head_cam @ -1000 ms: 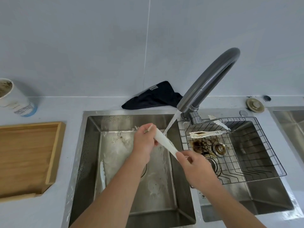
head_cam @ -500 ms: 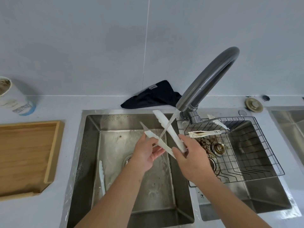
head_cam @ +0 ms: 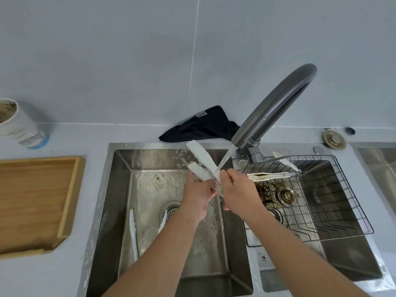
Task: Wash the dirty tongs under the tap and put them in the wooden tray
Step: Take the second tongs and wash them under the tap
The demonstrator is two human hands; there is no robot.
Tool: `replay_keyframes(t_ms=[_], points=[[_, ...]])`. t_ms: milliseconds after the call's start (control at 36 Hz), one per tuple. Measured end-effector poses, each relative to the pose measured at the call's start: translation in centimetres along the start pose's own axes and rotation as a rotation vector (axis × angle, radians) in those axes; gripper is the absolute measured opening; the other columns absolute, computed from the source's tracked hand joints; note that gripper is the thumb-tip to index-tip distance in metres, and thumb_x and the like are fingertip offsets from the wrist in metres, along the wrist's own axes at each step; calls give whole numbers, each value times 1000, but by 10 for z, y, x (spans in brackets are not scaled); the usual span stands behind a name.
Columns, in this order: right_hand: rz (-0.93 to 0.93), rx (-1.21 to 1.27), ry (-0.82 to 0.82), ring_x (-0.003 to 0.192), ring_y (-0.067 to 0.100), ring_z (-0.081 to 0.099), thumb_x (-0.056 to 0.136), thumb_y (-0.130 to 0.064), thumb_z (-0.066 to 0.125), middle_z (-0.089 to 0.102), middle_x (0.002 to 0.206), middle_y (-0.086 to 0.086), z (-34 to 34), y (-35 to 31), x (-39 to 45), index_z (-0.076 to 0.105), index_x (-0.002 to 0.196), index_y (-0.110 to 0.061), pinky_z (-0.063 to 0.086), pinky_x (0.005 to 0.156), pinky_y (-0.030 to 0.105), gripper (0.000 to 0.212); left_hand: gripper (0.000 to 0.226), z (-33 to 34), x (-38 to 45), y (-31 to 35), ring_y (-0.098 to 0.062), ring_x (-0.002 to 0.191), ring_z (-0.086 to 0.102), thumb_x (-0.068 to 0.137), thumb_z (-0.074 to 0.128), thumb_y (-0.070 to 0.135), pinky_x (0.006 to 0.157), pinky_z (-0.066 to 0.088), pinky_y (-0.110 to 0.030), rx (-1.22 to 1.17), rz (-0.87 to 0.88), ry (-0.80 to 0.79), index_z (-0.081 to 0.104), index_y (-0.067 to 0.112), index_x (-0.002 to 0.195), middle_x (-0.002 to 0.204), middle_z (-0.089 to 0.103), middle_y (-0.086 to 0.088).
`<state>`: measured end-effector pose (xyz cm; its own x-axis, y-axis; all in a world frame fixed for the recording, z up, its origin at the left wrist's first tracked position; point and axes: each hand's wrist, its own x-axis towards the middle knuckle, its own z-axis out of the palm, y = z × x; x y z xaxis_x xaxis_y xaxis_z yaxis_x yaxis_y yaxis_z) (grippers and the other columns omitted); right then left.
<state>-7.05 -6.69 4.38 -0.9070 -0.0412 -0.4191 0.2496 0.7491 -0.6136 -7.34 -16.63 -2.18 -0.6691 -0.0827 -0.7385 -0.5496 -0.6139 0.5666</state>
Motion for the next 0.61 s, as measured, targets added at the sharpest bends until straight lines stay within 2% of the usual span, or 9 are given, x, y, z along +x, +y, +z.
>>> replay_keyframes(t_ms=[83, 139, 194, 222, 306, 361, 417, 500, 611], points=[[66, 55, -56, 57, 21, 72, 104, -45, 40, 58, 71, 3, 0, -5, 2, 51, 78, -19, 49, 46, 27, 39, 91, -3, -1, -6, -28, 88, 73, 82, 62, -16, 87, 61, -45, 66, 9, -36, 28, 27, 155, 117, 70, -23], [84, 42, -67, 55, 21, 72, 102, -50, 42, 63, 77, 2, 0, -8, 4, 53, 81, -18, 46, 43, 20, 40, 81, -3, 0, -8, -28, 81, 72, 85, 63, -12, 84, 62, -48, 76, 14, -32, 38, 29, 150, 111, 73, -22], [76, 34, -68, 53, 18, 68, 102, -49, 44, 63, 77, 2, 1, -8, 6, 53, 82, -18, 48, 43, 22, 38, 73, -3, 2, -10, -24, 70, 66, 88, 62, -9, 71, 62, -39, 81, 21, -6, 41, 27, 148, 94, 76, -19], [72, 42, -71, 52, 15, 64, 102, -48, 45, 62, 76, 1, 1, -9, 6, 53, 81, -19, 51, 44, 23, 36, 72, -2, 2, -10, -22, 68, 63, 89, 61, -7, 68, 60, -35, 85, 17, 23, 40, 26, 149, 88, 75, -19], [67, 73, -74, 51, 12, 53, 102, -45, 47, 58, 73, 2, -1, -9, 0, 54, 81, -15, 58, 45, 31, 37, 66, -2, 5, -5, -23, 72, 61, 91, 56, -7, 72, 56, -35, 57, 17, 134, 41, 27, 144, 79, 71, -12], [87, 77, -76, 56, 15, 53, 102, -43, 47, 54, 75, 6, -2, -8, -5, 54, 87, -7, 60, 51, 39, 40, 54, -2, 7, 0, -24, 73, 64, 92, 55, -7, 75, 59, -38, 59, -10, 169, 46, 26, 133, 86, 69, -11], [119, 67, -66, 60, 17, 54, 101, -43, 47, 55, 78, 9, -2, -3, -12, 54, 89, -5, 62, 60, 51, 41, 38, -3, 11, 3, -24, 76, 67, 92, 56, -5, 79, 61, -43, 133, -26, 195, 52, 16, 123, 92, 70, -13], [148, 37, -41, 63, 19, 53, 100, -47, 47, 61, 81, 14, -3, 4, -21, 55, 91, -5, 60, 67, 57, 44, 25, -8, 18, 3, -21, 71, 69, 95, 54, 1, 52, 57, -27, 308, -8, 207, 61, 7, 118, 96, 71, -14], [175, -20, -32, 64, 20, 53, 100, -46, 46, 55, 73, 7, -3, 9, -29, 56, 92, -4, 60, 70, 56, 44, 28, -14, 20, -5, -18, 55, 59, 98, 47, 8, 42, 47, -24, 520, -33, 217, 63, 0, 119, 84, 66, -14]])
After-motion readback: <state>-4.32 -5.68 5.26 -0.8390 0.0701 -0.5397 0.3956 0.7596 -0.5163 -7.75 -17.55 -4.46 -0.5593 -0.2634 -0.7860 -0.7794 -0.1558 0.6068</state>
